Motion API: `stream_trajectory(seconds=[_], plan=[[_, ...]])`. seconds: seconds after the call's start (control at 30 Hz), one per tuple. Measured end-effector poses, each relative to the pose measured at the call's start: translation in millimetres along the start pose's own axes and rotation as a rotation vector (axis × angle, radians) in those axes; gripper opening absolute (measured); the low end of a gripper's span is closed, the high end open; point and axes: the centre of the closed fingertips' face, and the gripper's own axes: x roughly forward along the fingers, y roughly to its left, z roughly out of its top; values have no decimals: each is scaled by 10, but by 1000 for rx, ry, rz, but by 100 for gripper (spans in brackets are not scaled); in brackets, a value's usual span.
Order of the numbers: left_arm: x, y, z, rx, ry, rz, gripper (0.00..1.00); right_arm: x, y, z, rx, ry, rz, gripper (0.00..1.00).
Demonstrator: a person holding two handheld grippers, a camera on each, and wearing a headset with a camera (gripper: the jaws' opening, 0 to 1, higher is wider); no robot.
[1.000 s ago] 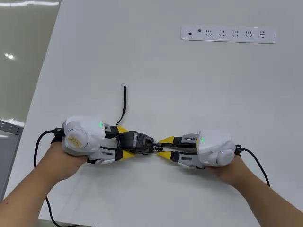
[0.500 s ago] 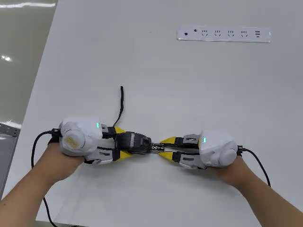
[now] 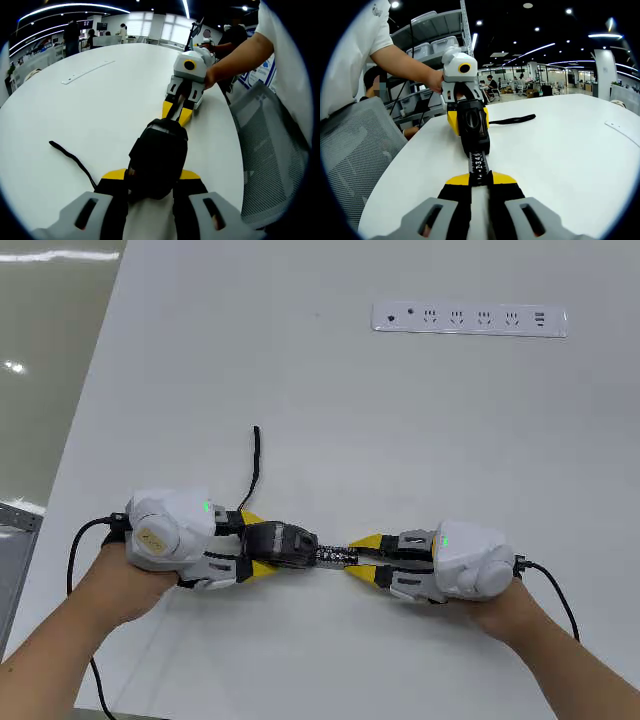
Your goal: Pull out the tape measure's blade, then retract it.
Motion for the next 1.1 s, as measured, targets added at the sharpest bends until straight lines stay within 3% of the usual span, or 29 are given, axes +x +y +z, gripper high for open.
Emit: stream_trajectory(seconds=[0.57, 1.1], plan=[[-1, -14, 11, 7, 4, 2, 31, -127, -23, -36, 7, 0, -7, 11], [1, -12, 8, 1, 3, 2, 31, -354, -60, -109, 27, -3, -30, 11]])
